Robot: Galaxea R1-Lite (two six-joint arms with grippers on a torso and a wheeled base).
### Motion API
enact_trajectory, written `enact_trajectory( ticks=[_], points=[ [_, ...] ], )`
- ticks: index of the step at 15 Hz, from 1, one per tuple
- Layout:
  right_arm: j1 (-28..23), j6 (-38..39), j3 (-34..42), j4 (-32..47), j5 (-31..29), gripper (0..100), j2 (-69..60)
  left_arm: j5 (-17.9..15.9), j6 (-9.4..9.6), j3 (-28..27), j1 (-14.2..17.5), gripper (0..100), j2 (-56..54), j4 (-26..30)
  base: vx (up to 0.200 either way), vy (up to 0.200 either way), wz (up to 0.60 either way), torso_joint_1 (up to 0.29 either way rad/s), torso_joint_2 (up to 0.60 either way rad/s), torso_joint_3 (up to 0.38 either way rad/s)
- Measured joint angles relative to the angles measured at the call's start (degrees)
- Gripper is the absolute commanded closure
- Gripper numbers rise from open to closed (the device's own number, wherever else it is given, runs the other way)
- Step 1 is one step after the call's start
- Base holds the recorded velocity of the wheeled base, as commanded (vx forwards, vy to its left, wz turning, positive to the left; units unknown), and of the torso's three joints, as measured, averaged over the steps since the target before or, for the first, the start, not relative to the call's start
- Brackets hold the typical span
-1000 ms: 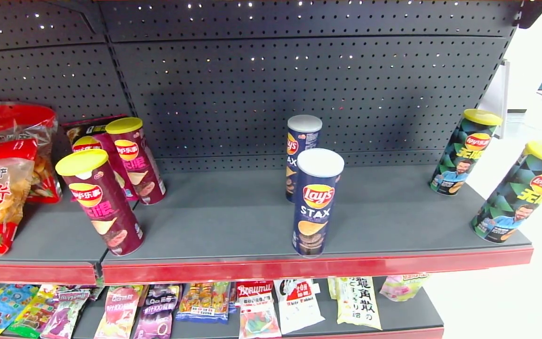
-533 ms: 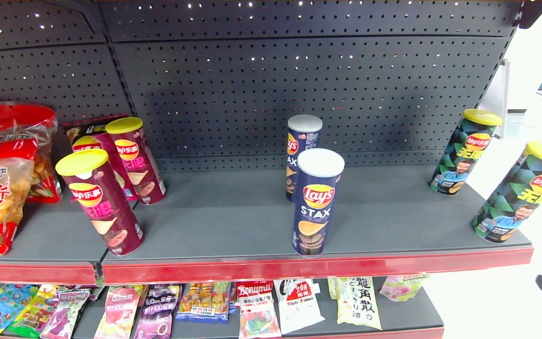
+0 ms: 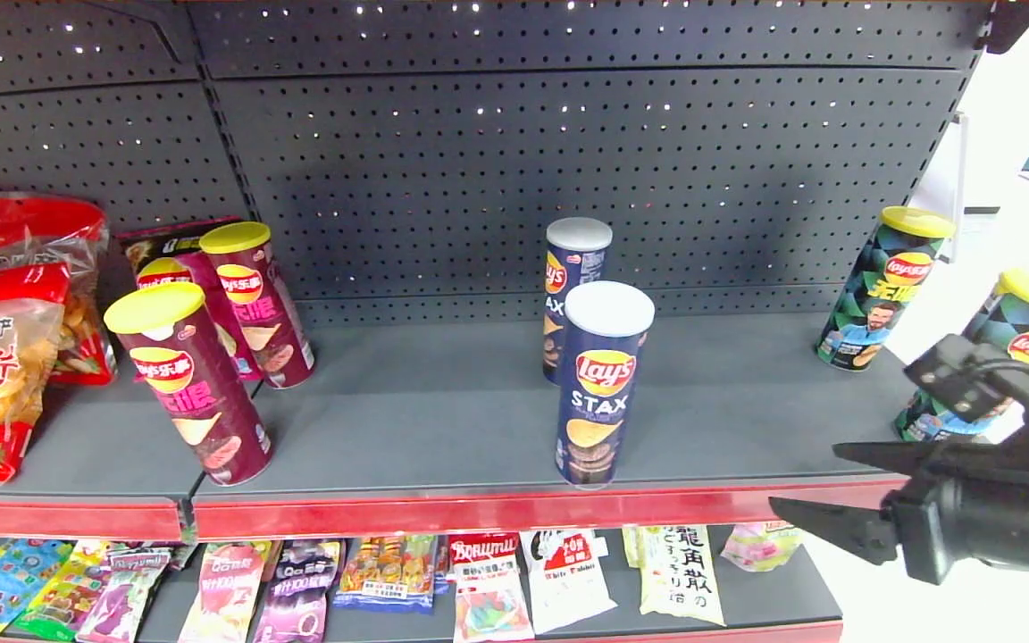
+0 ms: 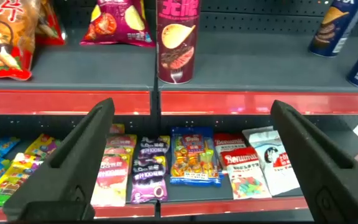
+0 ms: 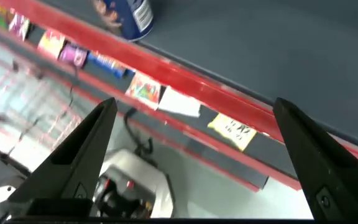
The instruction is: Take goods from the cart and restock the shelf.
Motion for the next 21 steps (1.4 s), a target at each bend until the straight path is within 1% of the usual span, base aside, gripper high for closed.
enact_trajectory(
  ticks=[2,6,8,13,16,21],
  points=[
    [2.0,0.0,-3.6,0.0,-1.5,0,6.2,0.7,0.24,0.0,0.0,0,0.0,0.0,0.0,0.0,0.0,0.0,0.0,0.0],
    [2.8,0.0,-10.4,0.0,-4.0,0,16.3,0.8,0.37,0.0,0.0,0,0.0,-0.1,0.0,0.0,0.0,0.0,0.0,0.0],
    [2.9,0.1,-12.6,0.1,-5.7,0,19.5,0.8,0.39,0.0,0.0,0,0.0,-0.1,0.0,0.0,0.0,0.0,0.0,0.0],
    [5.0,0.1,-15.4,0.1,-9.3,0,25.1,0.8,0.39,0.0,0.0,0,0.0,-0.1,0.0,0.0,0.0,0.0,0.0,0.0],
    [5.4,0.0,-17.4,0.1,-11.7,0,27.5,0.9,0.39,0.1,0.0,0,0.0,-0.1,0.0,0.0,0.0,0.0,0.0,0.0],
    [7.3,0.0,-19.7,0.4,-13.8,0,30.2,0.9,0.39,0.1,0.0,0,0.0,-0.1,0.0,0.0,0.0,0.0,0.0,0.0]
  ],
)
